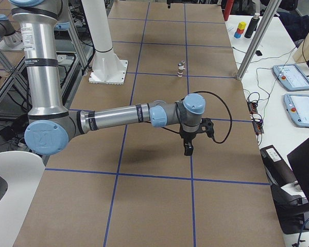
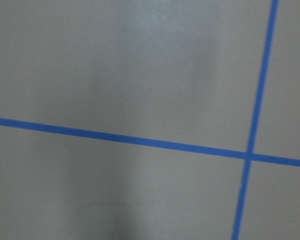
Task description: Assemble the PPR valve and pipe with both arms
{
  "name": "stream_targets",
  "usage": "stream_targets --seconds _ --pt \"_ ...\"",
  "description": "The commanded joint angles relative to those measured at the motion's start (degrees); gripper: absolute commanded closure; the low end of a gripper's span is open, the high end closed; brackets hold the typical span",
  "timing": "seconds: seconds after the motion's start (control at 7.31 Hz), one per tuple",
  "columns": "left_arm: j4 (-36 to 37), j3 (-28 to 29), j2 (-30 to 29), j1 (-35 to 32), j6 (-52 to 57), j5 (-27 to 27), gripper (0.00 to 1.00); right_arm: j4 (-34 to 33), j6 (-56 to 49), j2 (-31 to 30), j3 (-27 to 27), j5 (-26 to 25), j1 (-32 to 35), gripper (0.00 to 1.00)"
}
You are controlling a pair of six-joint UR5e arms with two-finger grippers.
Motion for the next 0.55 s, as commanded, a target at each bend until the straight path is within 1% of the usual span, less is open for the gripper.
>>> stream_targets --seconds 0.0,0.27,0.41 --pt "-0.39 2.06 0.49 -1.44 1.27 -0.6 0.01 2.95 -0.36 -2.55 0.33 3.49 1.97 0.01" --pt "0.05 5.04 0.4 -5.29 8.53 -0.68 0.01 3.04 -0.1 -1.51 0.59 3.07 1.97 0.01" --pt "0.31 5.4 0.4 -5.66 8.39 -0.86 0.01 3.04 0.34 -1.5 1.46 2.72 1.97 0.01"
